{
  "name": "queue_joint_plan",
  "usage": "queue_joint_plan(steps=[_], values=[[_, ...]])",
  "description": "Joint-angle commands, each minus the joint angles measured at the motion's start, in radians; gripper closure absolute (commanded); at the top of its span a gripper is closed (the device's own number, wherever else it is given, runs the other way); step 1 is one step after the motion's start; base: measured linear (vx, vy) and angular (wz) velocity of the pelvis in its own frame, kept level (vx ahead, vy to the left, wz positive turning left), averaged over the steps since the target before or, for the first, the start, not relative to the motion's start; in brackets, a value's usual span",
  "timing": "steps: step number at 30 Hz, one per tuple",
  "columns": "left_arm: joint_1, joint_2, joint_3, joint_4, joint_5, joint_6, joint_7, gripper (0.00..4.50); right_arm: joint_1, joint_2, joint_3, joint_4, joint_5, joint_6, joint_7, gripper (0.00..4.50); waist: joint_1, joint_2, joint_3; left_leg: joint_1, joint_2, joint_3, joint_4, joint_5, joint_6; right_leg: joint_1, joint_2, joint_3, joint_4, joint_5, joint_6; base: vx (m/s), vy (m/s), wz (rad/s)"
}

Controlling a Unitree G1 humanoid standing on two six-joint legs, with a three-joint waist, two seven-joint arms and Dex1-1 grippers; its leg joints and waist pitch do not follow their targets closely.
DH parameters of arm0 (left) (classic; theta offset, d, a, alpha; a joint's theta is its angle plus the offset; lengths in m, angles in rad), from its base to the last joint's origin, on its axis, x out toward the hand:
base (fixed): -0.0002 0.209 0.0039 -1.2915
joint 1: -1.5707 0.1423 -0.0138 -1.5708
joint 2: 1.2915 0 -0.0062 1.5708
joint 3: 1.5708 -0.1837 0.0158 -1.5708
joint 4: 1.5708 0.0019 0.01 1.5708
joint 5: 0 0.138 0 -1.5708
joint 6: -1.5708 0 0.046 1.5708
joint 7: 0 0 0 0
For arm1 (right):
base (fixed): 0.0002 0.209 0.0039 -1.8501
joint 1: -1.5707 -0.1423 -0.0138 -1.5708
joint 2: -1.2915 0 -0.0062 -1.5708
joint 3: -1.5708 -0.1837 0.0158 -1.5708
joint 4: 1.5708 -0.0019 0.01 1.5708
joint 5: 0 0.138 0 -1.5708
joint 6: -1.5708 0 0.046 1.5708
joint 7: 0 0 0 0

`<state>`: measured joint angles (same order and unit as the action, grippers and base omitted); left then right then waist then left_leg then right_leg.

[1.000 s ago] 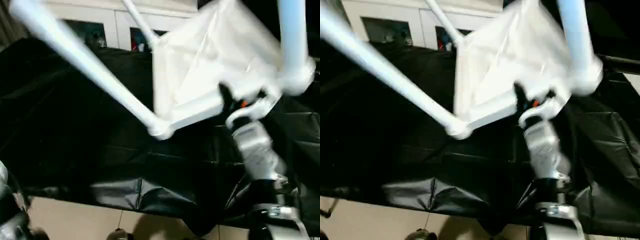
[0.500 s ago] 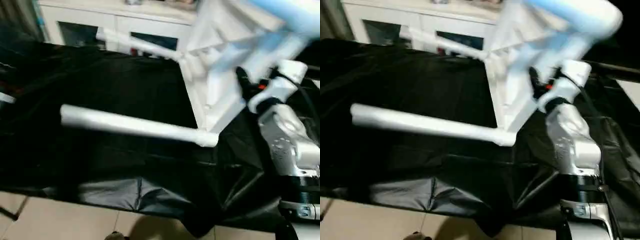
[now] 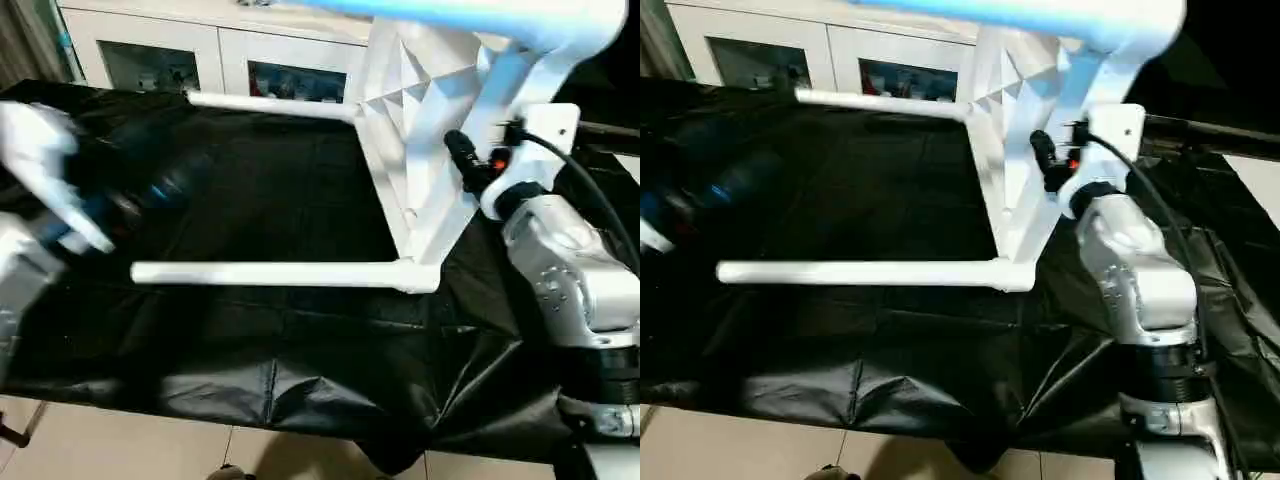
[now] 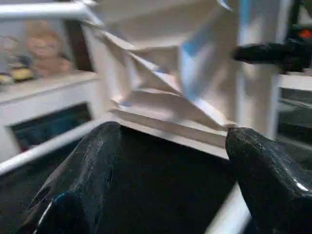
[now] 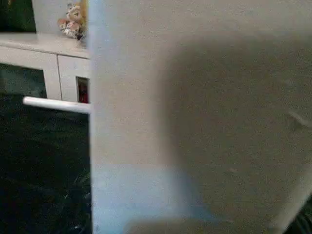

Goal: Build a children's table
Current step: Flip table

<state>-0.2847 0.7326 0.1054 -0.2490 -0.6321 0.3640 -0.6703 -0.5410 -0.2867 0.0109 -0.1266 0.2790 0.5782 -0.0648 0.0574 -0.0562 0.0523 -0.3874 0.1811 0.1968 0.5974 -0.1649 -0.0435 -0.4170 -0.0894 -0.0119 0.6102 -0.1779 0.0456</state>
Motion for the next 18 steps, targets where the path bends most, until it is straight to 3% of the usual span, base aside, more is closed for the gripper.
queue_joint_plan(steps=[1, 4, 9, 10, 12, 15, 18], values=[[-0.03, -0.018, -0.051, -0.006, 0.038, 0.005, 0.006, 0.63, 0.053, 0.019, 0.056, 0.033, -0.044, 0.068, -0.035, 2.56, -0.009, 0.023, -0.041, 0.035, 0.027, -0.023, -0.095, -0.464, -0.156, -0.002, -0.015, 0.021, -0.081, -0.403, -0.038, 0.0, 0.0, 0.0], [-0.04, -0.046, -0.111, -0.008, 0.061, 0.01, -0.012, 0.63, 0.067, 0.039, 0.08, 0.033, -0.073, 0.079, -0.08, 2.56, -0.01, 0.019, -0.043, 0.035, 0.026, -0.023, -0.095, -0.468, -0.16, -0.001, -0.015, 0.021, -0.081, -0.397, -0.035, 0.0, 0.0, 0.0], [0.003, -0.042, -0.219, -0.043, 0.117, 0.008, -0.073, 0.63, 0.084, 0.051, 0.106, 0.043, -0.093, 0.066, -0.074, 2.56, -0.021, 0.023, -0.045, 0.034, 0.026, -0.026, -0.094, -0.49, -0.153, 0.0, -0.016, 0.021, -0.085, -0.424, -0.026, 0.0, 0.0, 0.0], [0.003, -0.042, -0.219, -0.043, 0.117, 0.008, -0.073, 0.63, 0.084, 0.051, 0.106, 0.043, -0.093, 0.066, -0.074, 2.21, -0.023, 0.022, -0.045, 0.034, 0.027, -0.026, -0.094, -0.499, -0.153, -0.001, -0.015, 0.021, -0.085, -0.431, -0.029, 0.0, 0.0, 0.0], [0.028, -0.052, -0.246, -0.058, 0.14, -0.012, -0.084, 0.63, 0.107, 0.064, 0.116, 0.03, -0.104, 0.025, -0.04, 1.86, -0.026, 0.025, -0.048, 0.037, 0.027, -0.027, -0.094, -0.513, -0.154, -0.002, -0.014, 0.02, -0.087, -0.43, -0.034, 0.0, 0.0, 0.0], [0.046, -0.081, -0.255, -0.064, 0.167, -0.032, -0.054, 0.63, 0.129, 0.077, 0.125, 0.032, -0.103, -0.053, 0.006, 1.73, -0.029, 0.025, -0.049, 0.036, 0.028, -0.029, -0.093, -0.533, -0.152, -0.001, -0.013, 0.019, -0.089, -0.428, -0.043, 0.0, 0.0, 0.0], [0.064, -0.138, -0.248, -0.053, 0.214, -0.024, 0.076, 0.63, 0.155, 0.075, 0.13, 0.026, -0.093, -0.118, 0.034, 1.41, -0.035, 0.017, -0.06, 0.022, 0.032, -0.031, -0.091, -0.488, -0.143, 0.016, -0.017, 0.018, -0.077, -0.361, -0.055, 0.0, 0.0, 0.0]])
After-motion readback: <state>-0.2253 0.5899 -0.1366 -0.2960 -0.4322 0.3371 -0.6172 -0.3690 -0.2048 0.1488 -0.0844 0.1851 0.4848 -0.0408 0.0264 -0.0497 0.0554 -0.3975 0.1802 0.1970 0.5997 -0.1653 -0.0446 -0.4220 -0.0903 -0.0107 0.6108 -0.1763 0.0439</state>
